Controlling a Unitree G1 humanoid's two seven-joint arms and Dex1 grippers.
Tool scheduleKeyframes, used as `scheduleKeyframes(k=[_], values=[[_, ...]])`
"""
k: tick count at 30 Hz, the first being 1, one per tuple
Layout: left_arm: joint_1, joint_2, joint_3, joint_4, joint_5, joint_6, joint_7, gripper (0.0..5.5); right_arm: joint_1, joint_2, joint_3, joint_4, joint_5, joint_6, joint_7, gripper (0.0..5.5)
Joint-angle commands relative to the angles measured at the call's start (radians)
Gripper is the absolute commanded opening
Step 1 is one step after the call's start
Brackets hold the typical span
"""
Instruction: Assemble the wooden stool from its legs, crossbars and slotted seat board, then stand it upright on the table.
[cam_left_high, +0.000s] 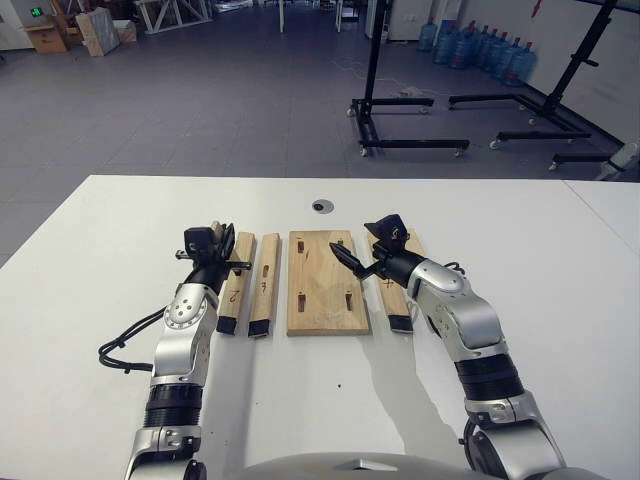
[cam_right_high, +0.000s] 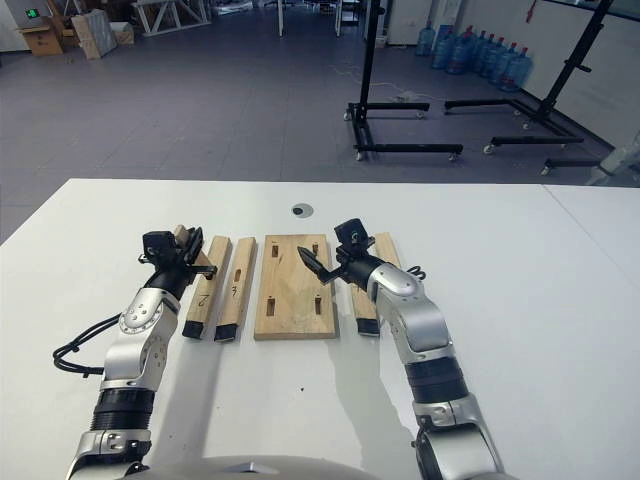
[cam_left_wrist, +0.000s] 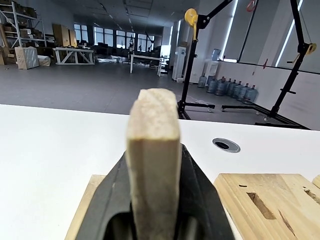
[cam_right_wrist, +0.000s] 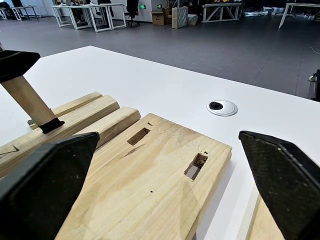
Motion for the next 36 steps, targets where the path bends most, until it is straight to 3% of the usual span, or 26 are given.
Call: scheduleKeyframes(k=[1, 17, 36], values=[[0.013, 0.001, -0.012, 0.017, 0.020, -0.002, -0.002, 0.39, -0.005, -0.003, 0.009, 0.005, -0.011, 0.006, -0.001, 5.14], [0.034, -0.020, -0.027, 0.027, 0.102, 0.046, 0.092, 0.39, -0.006, -0.006, 0.015, 0.012, -0.013, 0.005, 0.006, 5.14], [0.052, -0.020, -0.067, 0.103, 0.127, 0.085, 0.073, 0.39, -0.001, 0.001, 0.020, 0.014, -0.019, 0.008, 0.003, 5.14]])
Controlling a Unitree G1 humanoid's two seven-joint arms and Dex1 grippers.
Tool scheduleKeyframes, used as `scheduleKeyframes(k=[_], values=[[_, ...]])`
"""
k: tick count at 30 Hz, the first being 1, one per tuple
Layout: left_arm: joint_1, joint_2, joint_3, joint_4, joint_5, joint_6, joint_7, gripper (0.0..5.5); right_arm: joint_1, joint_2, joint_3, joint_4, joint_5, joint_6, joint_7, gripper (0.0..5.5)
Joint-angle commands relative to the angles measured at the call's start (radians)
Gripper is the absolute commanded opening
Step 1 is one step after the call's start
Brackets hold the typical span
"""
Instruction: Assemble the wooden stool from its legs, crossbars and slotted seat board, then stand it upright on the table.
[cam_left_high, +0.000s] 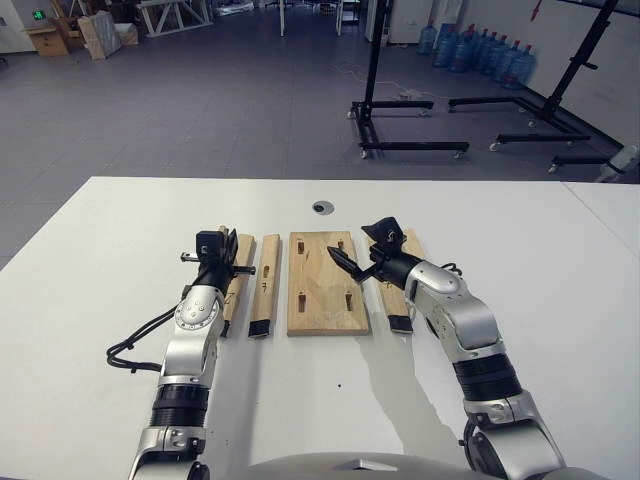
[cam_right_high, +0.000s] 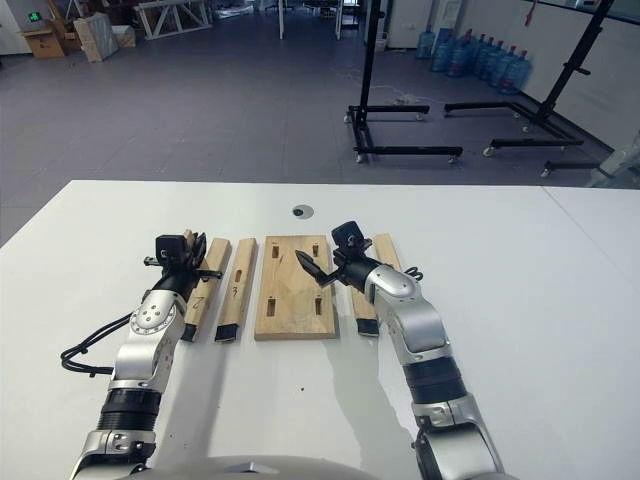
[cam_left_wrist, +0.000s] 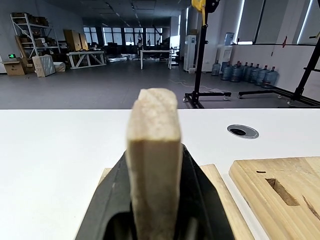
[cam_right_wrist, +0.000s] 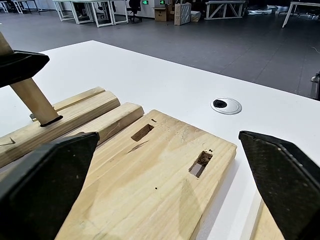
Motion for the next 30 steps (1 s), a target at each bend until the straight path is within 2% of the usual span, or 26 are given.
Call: scheduleKeyframes(k=[1, 9, 10, 24, 30], values=[[0.050, -0.008, -0.012, 0.070, 0.005, 0.079, -0.004, 0.39, -0.002, 0.002, -0.001, 0.007, -0.003, 0.008, -0.004, 5.14], [0.047, -0.014, 0.002, 0.079, -0.008, 0.076, -0.001, 0.39, 0.001, 0.004, -0.001, 0.006, -0.002, 0.007, -0.004, 5.14], [0.046, -0.015, 0.004, 0.077, -0.008, 0.074, 0.001, 0.68, 0.001, 0.004, -0.001, 0.006, -0.002, 0.007, -0.004, 5.14], [0.017, -0.021, 0.020, -0.015, -0.020, 0.066, 0.001, 2.65, -0.006, 0.008, -0.001, 0.012, -0.001, 0.006, -0.006, 5.14], [-0.112, 0.035, 0.050, -0.245, -0.025, 0.201, 0.006, 2.68, -0.012, 0.014, -0.001, 0.015, -0.001, 0.002, -0.008, 5.14]])
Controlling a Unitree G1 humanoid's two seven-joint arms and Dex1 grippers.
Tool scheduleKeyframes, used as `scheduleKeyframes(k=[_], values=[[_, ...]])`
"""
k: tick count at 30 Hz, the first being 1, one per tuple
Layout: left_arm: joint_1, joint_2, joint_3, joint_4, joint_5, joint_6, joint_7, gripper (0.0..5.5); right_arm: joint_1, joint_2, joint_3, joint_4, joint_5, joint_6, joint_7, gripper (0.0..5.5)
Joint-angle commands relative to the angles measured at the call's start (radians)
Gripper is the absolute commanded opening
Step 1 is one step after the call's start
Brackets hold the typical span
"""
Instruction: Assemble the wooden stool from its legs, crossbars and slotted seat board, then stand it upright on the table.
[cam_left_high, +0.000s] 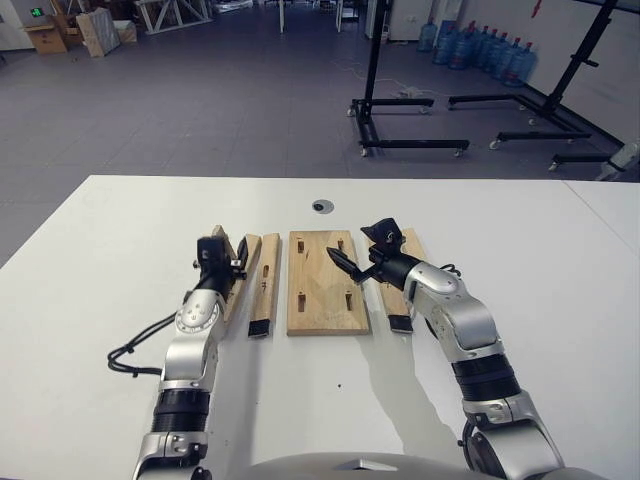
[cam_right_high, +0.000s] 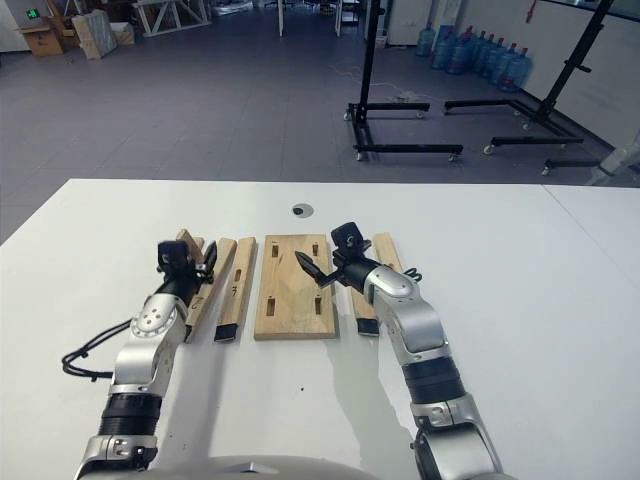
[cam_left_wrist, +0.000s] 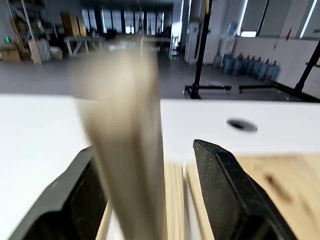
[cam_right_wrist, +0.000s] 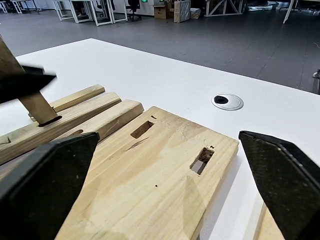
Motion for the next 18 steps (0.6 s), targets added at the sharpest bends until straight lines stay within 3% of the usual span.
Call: scheduleKeyframes(k=[1, 6, 10, 13, 18], values=[[-0.123, 0.052, 0.028, -0.167, -0.017, 0.125, 0.003, 2.68, -0.012, 0.008, -0.001, 0.007, -0.001, 0.001, -0.003, 5.14], [-0.302, 0.114, 0.064, -0.309, -0.064, 0.330, -0.009, 2.68, -0.011, 0.016, 0.002, 0.003, -0.002, -0.002, -0.006, 5.14], [-0.418, 0.124, 0.102, -0.265, -0.121, 0.446, -0.012, 2.68, -0.013, 0.020, 0.001, 0.004, -0.005, -0.003, -0.008, 5.14], [-0.402, 0.121, 0.086, -0.144, -0.121, 0.431, -0.037, 2.68, -0.011, 0.022, 0.002, 0.004, -0.006, -0.002, -0.008, 5.14], [-0.219, 0.084, -0.021, 0.139, -0.054, 0.271, -0.090, 2.68, 0.000, 0.018, -0.004, 0.008, -0.004, 0.001, -0.008, 5.14]])
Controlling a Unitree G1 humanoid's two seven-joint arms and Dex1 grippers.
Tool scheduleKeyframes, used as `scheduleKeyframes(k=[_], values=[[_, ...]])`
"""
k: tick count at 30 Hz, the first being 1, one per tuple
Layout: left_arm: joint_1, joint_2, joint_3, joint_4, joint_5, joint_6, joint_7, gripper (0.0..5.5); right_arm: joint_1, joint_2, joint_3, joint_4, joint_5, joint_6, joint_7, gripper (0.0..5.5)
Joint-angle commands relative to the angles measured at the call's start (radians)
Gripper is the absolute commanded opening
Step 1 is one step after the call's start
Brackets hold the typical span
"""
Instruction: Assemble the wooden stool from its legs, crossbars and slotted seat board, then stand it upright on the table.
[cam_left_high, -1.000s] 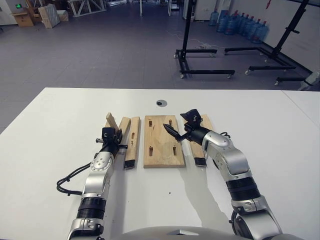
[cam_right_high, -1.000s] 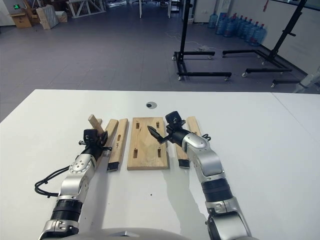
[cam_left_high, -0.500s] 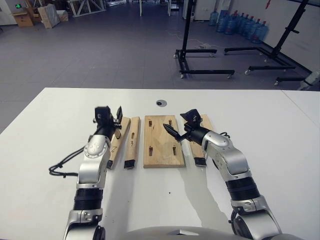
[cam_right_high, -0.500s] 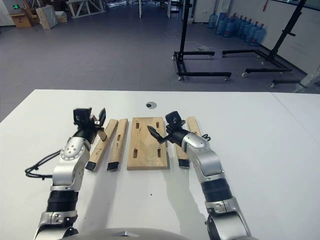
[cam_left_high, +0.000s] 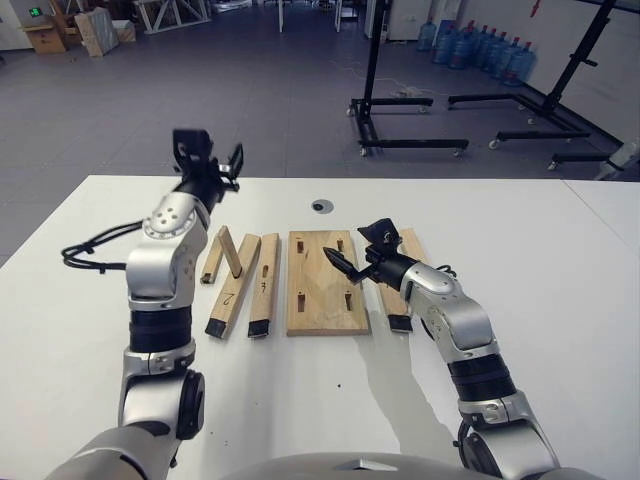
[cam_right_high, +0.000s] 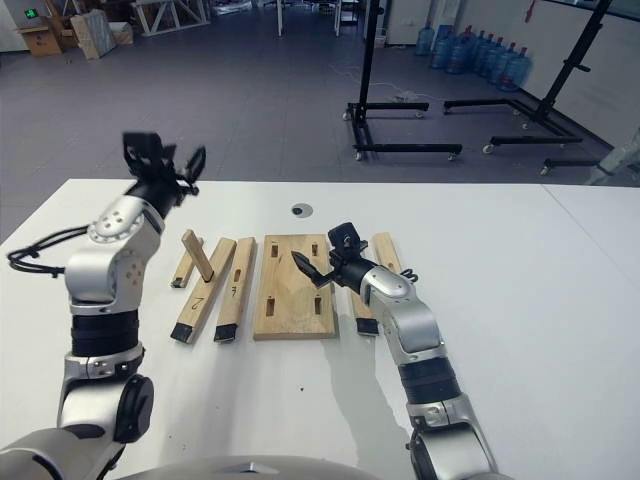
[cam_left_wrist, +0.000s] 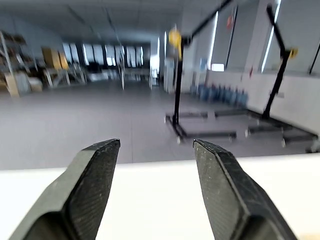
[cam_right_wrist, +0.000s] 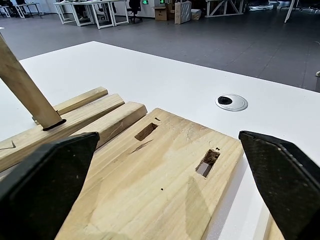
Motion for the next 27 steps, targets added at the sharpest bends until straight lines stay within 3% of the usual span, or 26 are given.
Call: scheduleKeyframes(k=[1, 3, 6, 10, 14, 18, 22, 27], values=[[0.142, -0.024, -0.088, 0.218, 0.067, -0.136, -0.039, 2.68, 0.006, -0.003, -0.007, 0.005, -0.002, 0.002, -0.004, 5.14], [0.169, -0.030, -0.105, 0.292, 0.090, -0.208, -0.037, 2.68, 0.012, -0.005, -0.008, 0.009, -0.002, 0.000, -0.003, 5.14], [0.098, -0.013, -0.047, 0.151, 0.057, -0.199, -0.010, 2.68, -0.003, -0.009, -0.026, 0.000, 0.011, 0.011, -0.002, 5.14], [-0.113, 0.061, 0.072, -0.204, -0.026, -0.012, 0.045, 2.68, -0.031, -0.013, -0.049, -0.020, 0.027, 0.027, -0.004, 5.14], [-0.256, 0.160, 0.194, -0.457, -0.084, 0.338, 0.116, 2.68, -0.020, -0.023, -0.063, -0.024, 0.025, 0.019, -0.007, 5.14], [-0.059, 0.095, 0.309, -0.675, -0.121, 0.717, 0.146, 2.68, 0.020, -0.048, -0.106, -0.040, 0.026, 0.008, -0.020, 5.14], [0.076, 0.010, 0.316, -0.863, -0.181, 0.973, 0.087, 2.89, 0.050, -0.070, -0.144, -0.053, 0.026, 0.005, -0.026, 5.14], [0.225, 0.052, 0.254, -0.923, -0.228, 1.030, 0.047, 3.50, 0.075, -0.059, -0.136, -0.073, 0.025, 0.009, -0.037, 5.14]])
